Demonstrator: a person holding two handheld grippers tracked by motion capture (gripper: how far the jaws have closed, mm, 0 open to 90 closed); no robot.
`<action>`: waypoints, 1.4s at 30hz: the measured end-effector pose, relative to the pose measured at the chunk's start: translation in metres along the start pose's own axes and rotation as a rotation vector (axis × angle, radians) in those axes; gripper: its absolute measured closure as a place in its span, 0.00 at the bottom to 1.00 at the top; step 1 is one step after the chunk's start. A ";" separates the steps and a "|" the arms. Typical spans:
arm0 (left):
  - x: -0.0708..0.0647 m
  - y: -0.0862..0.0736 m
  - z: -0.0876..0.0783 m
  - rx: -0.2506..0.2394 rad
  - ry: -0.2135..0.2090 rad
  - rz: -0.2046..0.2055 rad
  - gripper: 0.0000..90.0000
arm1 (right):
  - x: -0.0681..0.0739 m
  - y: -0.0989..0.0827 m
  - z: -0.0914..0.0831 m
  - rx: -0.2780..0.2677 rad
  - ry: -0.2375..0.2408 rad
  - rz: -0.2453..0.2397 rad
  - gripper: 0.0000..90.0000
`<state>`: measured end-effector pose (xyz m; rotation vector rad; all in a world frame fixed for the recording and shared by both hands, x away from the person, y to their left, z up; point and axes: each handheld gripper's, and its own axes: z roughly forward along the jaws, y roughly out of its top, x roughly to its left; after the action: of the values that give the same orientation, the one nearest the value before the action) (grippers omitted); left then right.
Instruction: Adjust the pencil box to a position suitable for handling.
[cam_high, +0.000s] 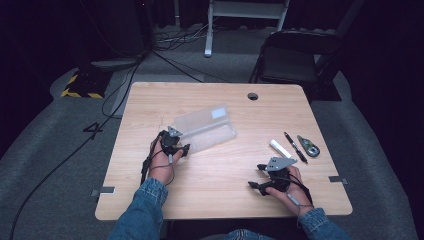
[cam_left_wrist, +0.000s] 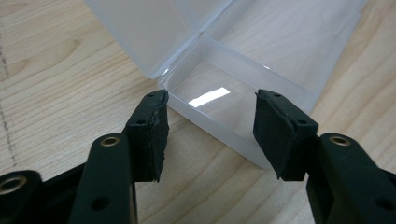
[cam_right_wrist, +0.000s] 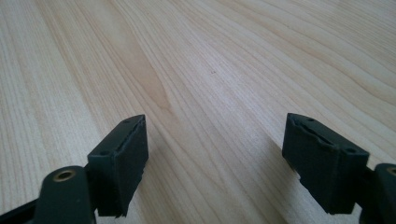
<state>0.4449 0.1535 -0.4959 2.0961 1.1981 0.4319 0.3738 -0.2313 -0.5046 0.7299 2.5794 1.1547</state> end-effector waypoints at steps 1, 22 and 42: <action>-0.001 -0.001 0.000 0.005 -0.022 0.001 0.52 | 0.000 0.000 0.000 0.000 0.002 -0.003 0.25; -0.052 -0.037 -0.031 0.024 -0.177 0.192 0.52 | -0.005 -0.013 -0.024 0.031 0.019 0.023 0.37; -0.074 -0.054 -0.044 0.016 -0.255 0.260 0.48 | -0.030 -0.017 -0.059 -0.042 -0.061 0.122 0.41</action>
<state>0.3471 0.1265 -0.4989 2.2508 0.7894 0.2605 0.3704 -0.2938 -0.4780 0.9094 2.4825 1.1981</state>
